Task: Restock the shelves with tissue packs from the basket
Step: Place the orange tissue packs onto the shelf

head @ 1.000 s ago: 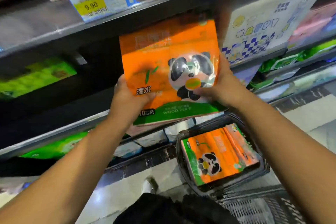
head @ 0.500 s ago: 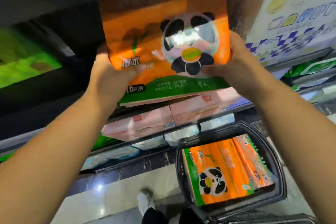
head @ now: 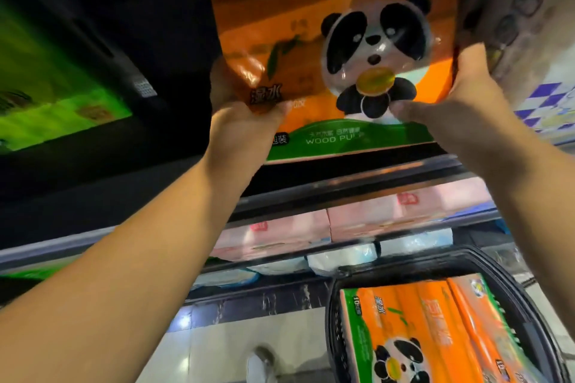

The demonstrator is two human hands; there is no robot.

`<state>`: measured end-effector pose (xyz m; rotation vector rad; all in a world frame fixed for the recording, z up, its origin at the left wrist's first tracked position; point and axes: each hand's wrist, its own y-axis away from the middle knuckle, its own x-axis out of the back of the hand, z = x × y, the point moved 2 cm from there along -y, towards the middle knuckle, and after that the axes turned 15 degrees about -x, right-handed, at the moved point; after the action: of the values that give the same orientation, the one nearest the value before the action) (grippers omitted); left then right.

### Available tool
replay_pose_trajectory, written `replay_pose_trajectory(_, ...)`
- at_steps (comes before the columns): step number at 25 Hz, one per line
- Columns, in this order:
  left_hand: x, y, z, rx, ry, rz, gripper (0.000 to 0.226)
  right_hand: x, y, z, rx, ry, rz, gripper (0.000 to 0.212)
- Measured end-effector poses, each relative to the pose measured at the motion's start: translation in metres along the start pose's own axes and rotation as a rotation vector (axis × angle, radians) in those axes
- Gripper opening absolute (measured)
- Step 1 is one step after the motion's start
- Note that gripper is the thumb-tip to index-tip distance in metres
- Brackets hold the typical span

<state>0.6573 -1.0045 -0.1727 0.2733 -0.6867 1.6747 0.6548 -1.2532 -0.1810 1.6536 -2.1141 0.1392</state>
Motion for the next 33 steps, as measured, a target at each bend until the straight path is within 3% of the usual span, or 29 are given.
replay_pose_trajectory(2, -0.008, 0.001, -0.005, -0.057, -0.083, 0.032, 0.05, -0.005, -0.012, 0.002, -0.015, 0.019, 0.075, 0.073)
replay_pose_trajectory(6, -0.024, -0.016, -0.021, -0.011, -0.044, 0.064, 0.055, -0.012, -0.039, 0.007, -0.052, 0.07, 0.165, 0.064)
replay_pose_trajectory(8, -0.03, -0.026, -0.028, -0.067, -0.064, 0.126, 0.083, -0.02, -0.06, 0.016, -0.175, 0.079, 0.22, 0.067)
replay_pose_trajectory(10, -0.036, -0.032, -0.035, -0.117, -0.045, 0.185, 0.097, -0.026, -0.081, 0.031, -0.26, 0.068, 0.222, 0.061)
replay_pose_trajectory(13, -0.039, -0.034, -0.035, -0.161, -0.055, 0.209, 0.095, -0.048, -0.082, 0.032, -0.087, 0.495, 0.295, 0.037)
replay_pose_trajectory(17, -0.042, -0.033, -0.034, -0.154, -0.018, 0.214, 0.095, -0.064, -0.03, -0.003, 0.209, 0.794, 0.227, 0.053)
replay_pose_trajectory(21, -0.049, -0.04, -0.032, -0.141, -0.041, 0.204, 0.092, -0.069, -0.047, -0.009, 0.112, 0.919, 0.163, 0.067)
replay_pose_trajectory(26, -0.05, -0.054, -0.023, -0.097, -0.185, -0.055, 0.098, -0.067, -0.072, 0.002, -0.073, 0.968, 0.015, 0.074)
replay_pose_trajectory(33, -0.05, -0.067, -0.022, -0.027, -0.255, -0.143, 0.088, -0.064, -0.089, 0.005, -0.009, 0.901, -0.045, 0.073)
